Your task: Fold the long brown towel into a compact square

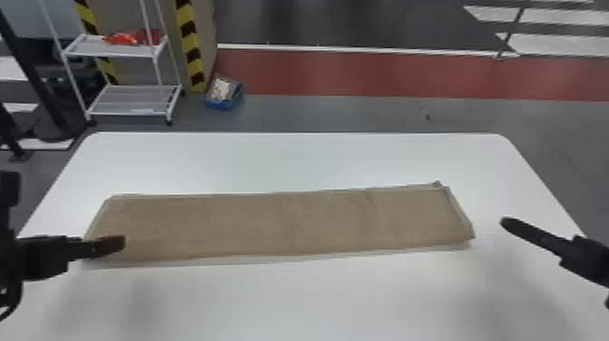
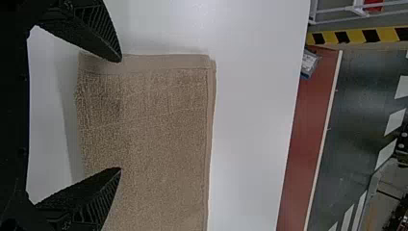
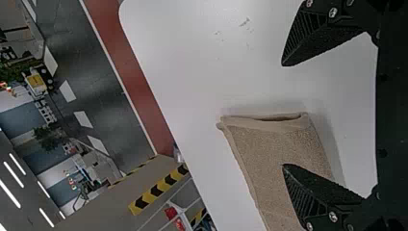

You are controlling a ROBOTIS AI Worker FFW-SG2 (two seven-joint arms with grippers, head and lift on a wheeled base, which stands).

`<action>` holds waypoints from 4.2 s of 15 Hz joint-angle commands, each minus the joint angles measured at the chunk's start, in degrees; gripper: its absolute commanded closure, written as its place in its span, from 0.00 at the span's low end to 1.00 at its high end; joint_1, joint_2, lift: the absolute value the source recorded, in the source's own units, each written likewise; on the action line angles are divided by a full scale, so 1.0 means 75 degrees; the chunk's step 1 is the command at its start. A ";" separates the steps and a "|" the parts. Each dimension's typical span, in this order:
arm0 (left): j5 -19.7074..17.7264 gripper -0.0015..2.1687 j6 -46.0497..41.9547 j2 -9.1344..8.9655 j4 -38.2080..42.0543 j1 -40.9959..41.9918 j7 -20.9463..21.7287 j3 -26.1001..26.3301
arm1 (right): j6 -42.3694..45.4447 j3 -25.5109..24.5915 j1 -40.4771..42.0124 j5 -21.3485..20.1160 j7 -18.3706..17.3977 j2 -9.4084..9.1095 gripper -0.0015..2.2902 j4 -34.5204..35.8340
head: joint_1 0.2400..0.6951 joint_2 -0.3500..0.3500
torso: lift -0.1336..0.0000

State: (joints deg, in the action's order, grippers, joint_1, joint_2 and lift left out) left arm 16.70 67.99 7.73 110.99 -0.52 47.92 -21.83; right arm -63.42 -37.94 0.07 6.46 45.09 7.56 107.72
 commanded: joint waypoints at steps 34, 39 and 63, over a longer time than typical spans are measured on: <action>0.0211 0.99 -0.0023 0.0153 -0.1768 -0.1173 0.0537 -0.0030 | -0.0047 -0.0074 0.0026 -0.0005 0.0000 -0.0070 0.06 0.0063 | 1.00 0.43 | 0.07; 0.0070 0.99 -0.0023 0.0387 -0.1381 -0.1067 0.1064 -0.0347 | -0.0024 -0.0074 0.0061 -0.0005 0.0000 -0.0105 0.06 0.0063 | 1.00 0.42 | 0.07; 0.1101 0.99 0.2939 -0.1051 0.0717 -0.2204 0.1041 0.4012 | -0.0305 -0.0262 0.0143 -0.0005 0.0000 -0.0047 0.06 0.0310 | 1.00 0.00 | 0.07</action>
State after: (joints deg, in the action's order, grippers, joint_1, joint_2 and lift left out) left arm 24.87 89.96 0.23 117.57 -17.64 56.35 7.14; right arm -65.70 -39.72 1.08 6.41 45.09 7.18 110.05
